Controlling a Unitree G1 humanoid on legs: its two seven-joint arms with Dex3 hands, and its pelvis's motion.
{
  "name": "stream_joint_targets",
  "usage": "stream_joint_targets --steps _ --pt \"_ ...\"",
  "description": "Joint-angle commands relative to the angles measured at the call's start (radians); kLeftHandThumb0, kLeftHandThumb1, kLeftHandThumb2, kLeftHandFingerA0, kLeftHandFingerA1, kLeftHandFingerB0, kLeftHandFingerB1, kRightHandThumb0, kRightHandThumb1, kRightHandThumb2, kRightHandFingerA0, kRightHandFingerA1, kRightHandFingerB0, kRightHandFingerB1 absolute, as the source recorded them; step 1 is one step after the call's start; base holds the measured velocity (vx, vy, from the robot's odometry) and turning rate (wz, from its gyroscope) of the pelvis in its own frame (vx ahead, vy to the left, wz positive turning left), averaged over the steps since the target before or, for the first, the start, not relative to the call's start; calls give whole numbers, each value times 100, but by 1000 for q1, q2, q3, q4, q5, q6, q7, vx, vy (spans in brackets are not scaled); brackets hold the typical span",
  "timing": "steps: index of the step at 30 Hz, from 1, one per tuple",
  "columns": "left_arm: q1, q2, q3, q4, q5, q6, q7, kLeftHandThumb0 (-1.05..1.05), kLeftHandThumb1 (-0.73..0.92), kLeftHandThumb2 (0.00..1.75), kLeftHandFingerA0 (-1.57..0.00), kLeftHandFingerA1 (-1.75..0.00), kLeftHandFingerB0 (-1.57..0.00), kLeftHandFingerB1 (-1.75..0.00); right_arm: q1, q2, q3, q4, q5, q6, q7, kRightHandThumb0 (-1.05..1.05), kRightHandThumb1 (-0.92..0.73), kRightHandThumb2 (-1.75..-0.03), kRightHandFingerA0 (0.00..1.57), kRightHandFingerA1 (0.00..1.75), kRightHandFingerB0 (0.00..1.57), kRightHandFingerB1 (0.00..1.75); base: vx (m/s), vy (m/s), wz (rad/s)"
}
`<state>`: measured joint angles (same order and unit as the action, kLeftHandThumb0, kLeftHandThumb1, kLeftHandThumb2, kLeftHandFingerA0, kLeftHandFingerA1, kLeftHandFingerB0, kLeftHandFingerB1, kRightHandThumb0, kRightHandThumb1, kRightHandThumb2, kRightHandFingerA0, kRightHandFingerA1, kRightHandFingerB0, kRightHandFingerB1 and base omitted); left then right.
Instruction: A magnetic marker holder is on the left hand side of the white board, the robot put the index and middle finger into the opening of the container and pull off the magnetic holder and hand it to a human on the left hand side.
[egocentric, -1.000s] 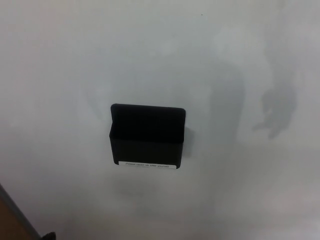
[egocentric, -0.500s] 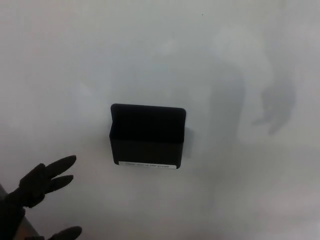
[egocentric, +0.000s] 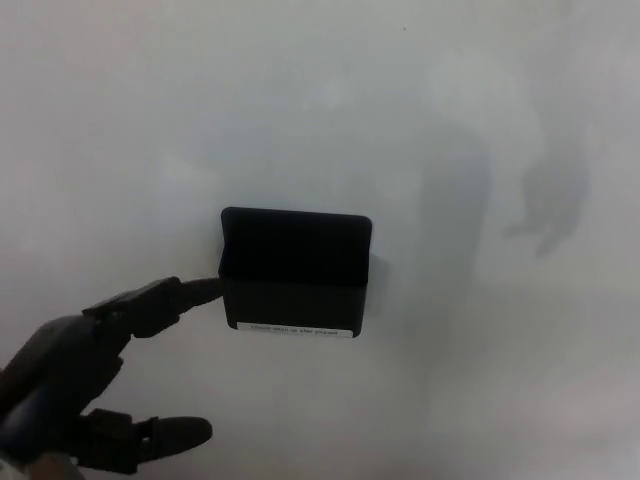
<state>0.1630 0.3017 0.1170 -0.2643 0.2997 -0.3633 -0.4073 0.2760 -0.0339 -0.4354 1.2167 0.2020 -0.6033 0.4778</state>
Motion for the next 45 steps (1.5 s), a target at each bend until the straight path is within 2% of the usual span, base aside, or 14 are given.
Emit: stream_joint_targets --steps 1,4,6,7,9,10,12,19,20,26,31,34,35,45 --pt "-159 109 -142 8 395 299 -115 -74 53 58 -23 -37 -19 -28 37 -14 12 2 -5 -84 -10 -61 -66 -61 75 56 44 34 0 0 0" --pt "-205 115 -182 27 435 357 -139 -76 54 58 -21 -35 -19 -27 41 -18 25 1 -21 -99 -25 -71 -57 -92 68 65 38 48 0 0 0" --pt "-208 115 -193 24 437 377 -147 -73 52 57 -18 -35 -21 -28 49 -17 25 3 -18 -94 -23 -62 -66 -60 73 56 45 34 0 0 0" --pt "-215 113 -205 21 441 393 -149 -72 51 56 -18 -35 -21 -28 55 -17 29 1 -20 -101 -25 -66 -55 -92 69 66 37 49 0 0 0" --pt "-222 118 -216 17 448 402 -150 -71 52 57 -18 -34 -21 -28 62 -17 38 -3 -29 -121 -35 -62 -67 -61 73 54 44 34 0 0 0" --pt "-227 121 -222 10 456 408 -155 -36 22 86 -3 -49 0 -46 62 -16 36 -3 -24 -118 -30 -70 -57 -91 68 65 38 48 0 0 0" --pt "-238 128 -232 -5 472 418 -164 -72 51 57 -18 -34 -21 -28 59 -15 34 -2 -13 -109 -21 -61 -66 -61 73 55 45 34 0 0 0" --pt "-271 149 -252 -77 477 439 -188 -37 22 87 -3 -50 0 -47 69 -13 48 -10 -18 -122 -42 -66 -55 -91 68 66 39 50 0 0 0" --pt "-274 151 -253 -86 477 442 -191 -75 51 58 -16 -35 -20 -29 68 -13 47 -8 -15 -120 -41 -68 -56 -91 69 65 39 49 0 0 0" --pt "-298 160 -250 -174 458 492 -228 -72 53 57 -18 -34 -20 -28 58 -17 47 6 -4 -112 -32 -60 -66 -61 74 55 45 34 0 0 0" --pt "-334 177 -251 -276 470 542 -296 -73 52 57 -17 -33 -20 -28 54 -20 50 9 -9 -115 -43 -65 -54 -91 72 67 40 50 0 0 0" --pt "-352 178 -257 -296 446 560 -315 -36 23 87 -3 -50 0 -47 50 -20 48 7 -1 -102 -40 -67 -54 -90 71 65 40 50 0 0 0" --pt "-355 179 -262 -296 448 564 -317 -75 54 57 -19 -34 -21 -28 49 -20 49 7 -2 -100 -44 -68 -55 -91 70 65 40 49 0 0 0" --pt "-378 151 -313 -193 440 611 -306 -69 50 57 -17 -35 -20 -28 50 -22 61 13 -11 -112 -48 -63 -65 -60 74 55 46 35 0 0 0"
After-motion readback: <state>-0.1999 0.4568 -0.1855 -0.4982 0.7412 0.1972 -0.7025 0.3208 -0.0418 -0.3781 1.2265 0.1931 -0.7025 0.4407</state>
